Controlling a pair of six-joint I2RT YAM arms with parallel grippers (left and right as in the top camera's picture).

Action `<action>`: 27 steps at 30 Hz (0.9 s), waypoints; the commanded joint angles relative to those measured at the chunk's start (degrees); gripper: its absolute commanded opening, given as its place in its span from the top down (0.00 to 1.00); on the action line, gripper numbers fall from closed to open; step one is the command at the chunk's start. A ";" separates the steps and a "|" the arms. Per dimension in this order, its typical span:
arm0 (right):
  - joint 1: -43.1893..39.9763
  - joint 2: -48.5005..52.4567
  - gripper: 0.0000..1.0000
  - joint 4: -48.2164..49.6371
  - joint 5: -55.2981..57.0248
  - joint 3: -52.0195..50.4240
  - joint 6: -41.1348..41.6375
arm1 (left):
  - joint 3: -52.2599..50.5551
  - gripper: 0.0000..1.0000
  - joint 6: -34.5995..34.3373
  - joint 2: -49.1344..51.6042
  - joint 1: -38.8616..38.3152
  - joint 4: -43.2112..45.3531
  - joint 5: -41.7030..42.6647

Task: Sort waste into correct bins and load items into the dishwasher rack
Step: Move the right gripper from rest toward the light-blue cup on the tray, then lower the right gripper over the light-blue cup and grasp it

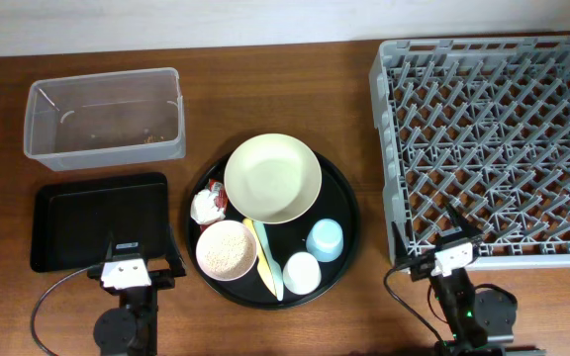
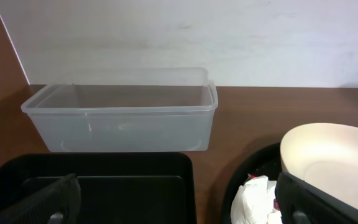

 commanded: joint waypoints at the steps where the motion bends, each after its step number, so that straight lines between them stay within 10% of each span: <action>1: 0.33 -0.35 0.02 1.25 -11.52 -0.35 0.46 | 0.00 0.01 0.46 -0.17 -0.09 -0.52 0.66; 15: 0.33 8.94 0.02 -18.43 -16.57 24.57 19.19 | 0.00 0.01 0.46 -0.17 -0.09 -0.52 0.66; 27: 0.35 53.79 0.02 -43.34 -25.94 57.09 21.99 | 0.00 0.01 0.46 -0.17 -0.09 -0.52 0.66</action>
